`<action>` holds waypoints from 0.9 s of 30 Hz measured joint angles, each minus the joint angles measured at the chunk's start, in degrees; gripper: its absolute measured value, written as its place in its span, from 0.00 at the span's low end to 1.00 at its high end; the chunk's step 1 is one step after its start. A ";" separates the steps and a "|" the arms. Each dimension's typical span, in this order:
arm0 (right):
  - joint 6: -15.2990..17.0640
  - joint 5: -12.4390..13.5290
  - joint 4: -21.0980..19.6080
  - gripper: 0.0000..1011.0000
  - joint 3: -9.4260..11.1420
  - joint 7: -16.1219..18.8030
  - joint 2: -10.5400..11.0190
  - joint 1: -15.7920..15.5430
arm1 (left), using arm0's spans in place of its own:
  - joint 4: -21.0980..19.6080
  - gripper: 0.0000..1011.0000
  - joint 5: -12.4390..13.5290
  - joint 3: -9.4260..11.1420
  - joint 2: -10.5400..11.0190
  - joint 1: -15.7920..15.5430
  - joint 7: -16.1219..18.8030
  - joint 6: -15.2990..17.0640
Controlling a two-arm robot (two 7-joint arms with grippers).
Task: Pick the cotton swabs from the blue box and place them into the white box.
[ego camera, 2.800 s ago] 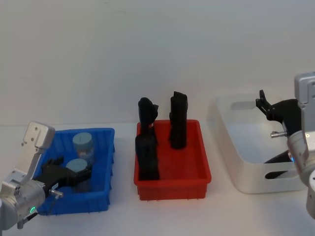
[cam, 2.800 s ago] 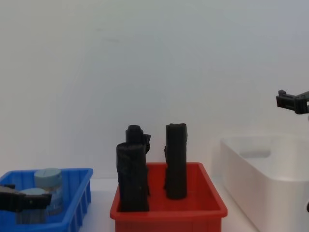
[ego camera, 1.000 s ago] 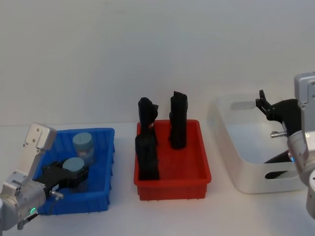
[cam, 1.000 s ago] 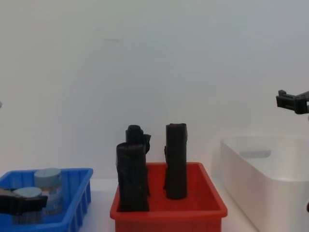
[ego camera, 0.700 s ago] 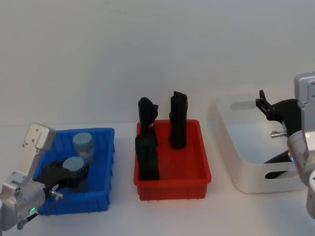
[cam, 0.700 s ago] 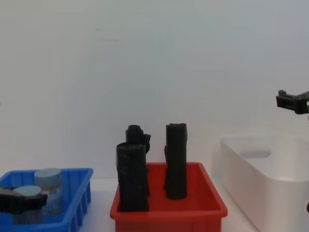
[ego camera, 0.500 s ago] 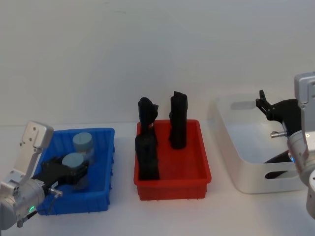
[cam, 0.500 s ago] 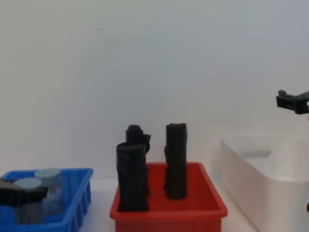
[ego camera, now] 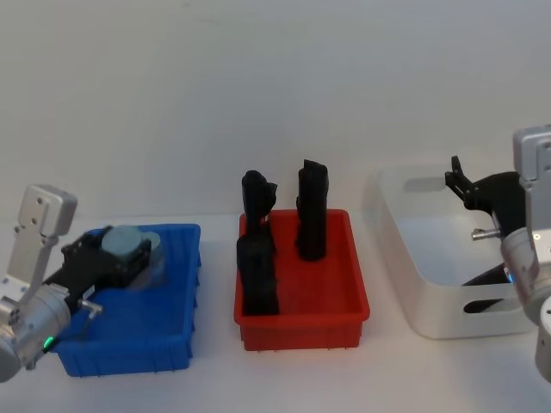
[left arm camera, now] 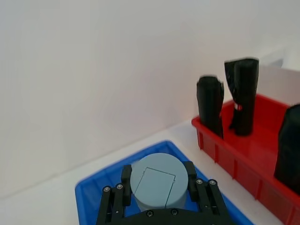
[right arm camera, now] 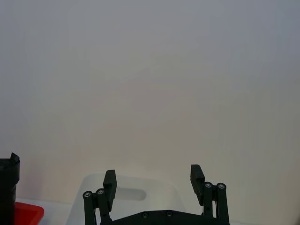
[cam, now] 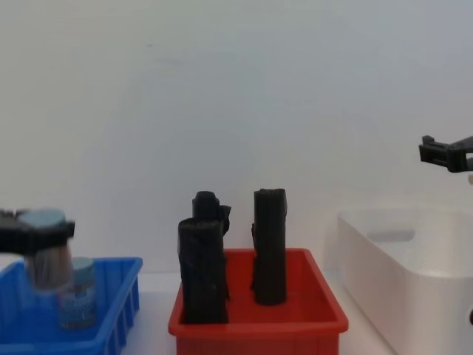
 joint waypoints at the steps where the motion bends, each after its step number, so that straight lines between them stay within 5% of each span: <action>1: -0.10 -0.03 0.03 0.99 -0.01 0.15 -0.01 0.04 | -0.28 0.67 0.02 -0.09 0.05 0.00 0.05 -0.31; 15: -3.64 -0.28 -0.08 0.99 -0.44 7.23 0.13 0.28 | -4.69 0.67 0.17 -1.59 0.36 -1.94 -0.66 -6.15; 27: -7.03 0.91 -0.48 0.99 -0.82 16.19 0.60 0.40 | -4.24 0.67 -0.25 -1.27 -2.63 -7.74 -6.22 -10.30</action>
